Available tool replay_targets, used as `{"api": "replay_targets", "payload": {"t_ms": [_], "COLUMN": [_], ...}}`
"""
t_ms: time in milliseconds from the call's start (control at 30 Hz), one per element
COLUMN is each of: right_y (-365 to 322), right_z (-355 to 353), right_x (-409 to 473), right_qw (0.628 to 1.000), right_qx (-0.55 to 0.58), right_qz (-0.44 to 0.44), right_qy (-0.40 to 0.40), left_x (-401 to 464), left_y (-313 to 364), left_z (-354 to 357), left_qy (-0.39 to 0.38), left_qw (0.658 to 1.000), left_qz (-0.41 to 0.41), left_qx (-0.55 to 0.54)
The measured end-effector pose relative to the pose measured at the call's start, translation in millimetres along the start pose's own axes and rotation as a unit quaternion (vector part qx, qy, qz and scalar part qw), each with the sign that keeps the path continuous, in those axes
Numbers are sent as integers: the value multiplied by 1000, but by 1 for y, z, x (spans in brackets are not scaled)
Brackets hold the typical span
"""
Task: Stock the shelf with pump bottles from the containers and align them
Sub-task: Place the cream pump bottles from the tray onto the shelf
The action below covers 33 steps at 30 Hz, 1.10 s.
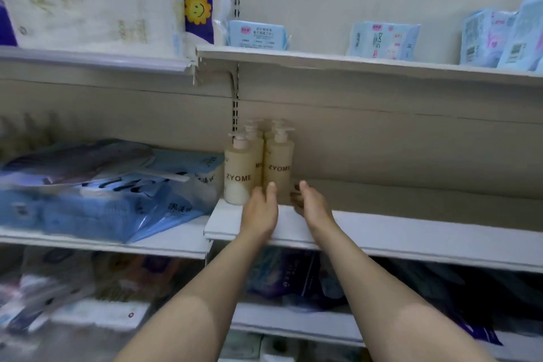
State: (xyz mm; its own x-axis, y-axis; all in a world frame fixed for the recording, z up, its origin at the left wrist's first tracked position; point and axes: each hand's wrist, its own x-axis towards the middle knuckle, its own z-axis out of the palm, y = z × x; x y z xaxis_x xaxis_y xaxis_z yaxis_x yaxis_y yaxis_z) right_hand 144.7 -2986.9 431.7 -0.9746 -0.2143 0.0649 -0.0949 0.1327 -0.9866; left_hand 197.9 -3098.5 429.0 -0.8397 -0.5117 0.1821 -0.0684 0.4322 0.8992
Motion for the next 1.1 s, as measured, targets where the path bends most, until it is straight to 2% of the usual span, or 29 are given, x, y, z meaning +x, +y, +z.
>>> {"api": "replay_targets", "payload": {"t_ms": [167,300,367,433,533,633,733,867,1100], "right_y": [1,24,50,87,149,204,251,298,343], "right_z": [-3,1,3,7,13,18,24,33,57], "right_x": [-62,-125,-155,-184,-224,-260,-290,-317,-335], "right_qw": [997,983,979,982,990,983,960,911,869], "right_qx": [-62,-115,-133,-149,-144,-145,-120,-84,-108], "right_qz": [-37,-135,-151,-110,-5,105,231,369,438], "right_qy": [12,43,41,25,5,-49,-105,-163,-203], "left_x": [-58,-108,-135,-165,-216,-266,-309,-345,-358], "left_y": [-9,-32,-55,-90,-156,-216,-268,-317,-372], "left_z": [-11,-21,-24,-23,-18,-15,-13,-12,-13], "left_qy": [22,37,39,25,-1,-28,-61,-93,-151], "left_qw": [998,990,992,994,994,990,977,956,942], "left_qz": [24,57,50,16,-50,-122,-200,-277,-286], "left_qx": [-49,-125,-113,-102,-93,-58,-52,-34,92]}}
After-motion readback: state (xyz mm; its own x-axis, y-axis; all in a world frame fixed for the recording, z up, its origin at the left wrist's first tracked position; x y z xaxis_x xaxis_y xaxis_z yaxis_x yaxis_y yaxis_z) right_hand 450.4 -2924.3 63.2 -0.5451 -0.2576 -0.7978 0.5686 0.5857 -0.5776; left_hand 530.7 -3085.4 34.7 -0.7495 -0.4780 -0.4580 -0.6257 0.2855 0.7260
